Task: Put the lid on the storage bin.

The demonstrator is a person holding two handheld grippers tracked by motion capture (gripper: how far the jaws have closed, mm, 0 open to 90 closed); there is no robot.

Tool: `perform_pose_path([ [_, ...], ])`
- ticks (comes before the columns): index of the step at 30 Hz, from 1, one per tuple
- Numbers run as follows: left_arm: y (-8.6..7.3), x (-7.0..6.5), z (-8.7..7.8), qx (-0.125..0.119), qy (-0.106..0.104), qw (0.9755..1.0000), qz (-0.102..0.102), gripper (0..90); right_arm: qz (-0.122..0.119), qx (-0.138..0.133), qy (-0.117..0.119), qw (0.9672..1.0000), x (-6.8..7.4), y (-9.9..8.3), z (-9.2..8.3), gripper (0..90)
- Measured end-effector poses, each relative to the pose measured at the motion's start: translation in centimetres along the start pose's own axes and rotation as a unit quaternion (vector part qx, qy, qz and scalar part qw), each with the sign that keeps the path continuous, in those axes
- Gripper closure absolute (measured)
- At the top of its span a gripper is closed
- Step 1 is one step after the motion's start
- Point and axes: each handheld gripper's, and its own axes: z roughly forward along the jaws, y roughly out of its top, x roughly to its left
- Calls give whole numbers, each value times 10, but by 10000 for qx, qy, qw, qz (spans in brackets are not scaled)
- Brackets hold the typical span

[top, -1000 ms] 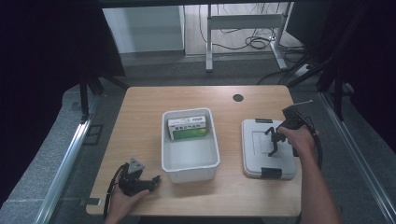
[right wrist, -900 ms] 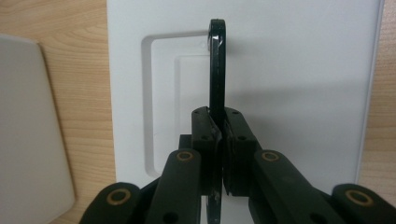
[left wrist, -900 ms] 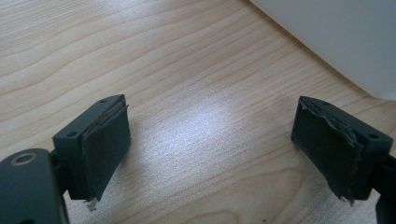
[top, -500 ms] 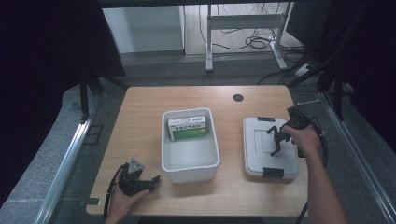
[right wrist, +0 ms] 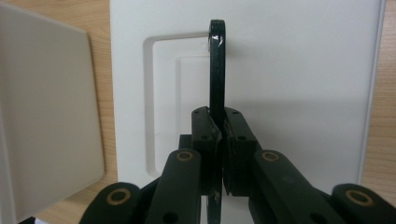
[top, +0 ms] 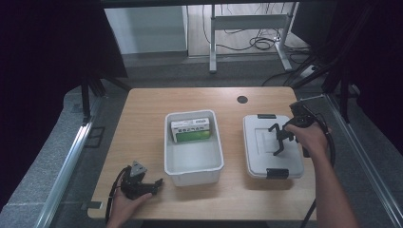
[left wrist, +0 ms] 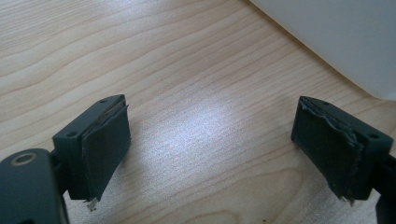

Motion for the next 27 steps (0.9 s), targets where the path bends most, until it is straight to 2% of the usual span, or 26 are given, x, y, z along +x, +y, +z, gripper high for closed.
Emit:
perform_pose_path([
  [4, 0, 0, 0, 0, 2, 10000, 0, 116, -70, -48, 88, 9999, 5, -1, -6, 851],
  [7, 0, 0, 0, 0, 2, 10000, -2, 116, -30, -82, 301, 9995, 6, -2, -10, 851],
  [9, 0, 0, 0, 0, 2, 10000, -2, 116, -27, -102, 361, 9993, 7, -2, -12, 851],
  [27, 0, 0, 0, -11, 8, 10000, 4, 116, -231, -283, 450, 9983, 22, -8, -37, 850],
])
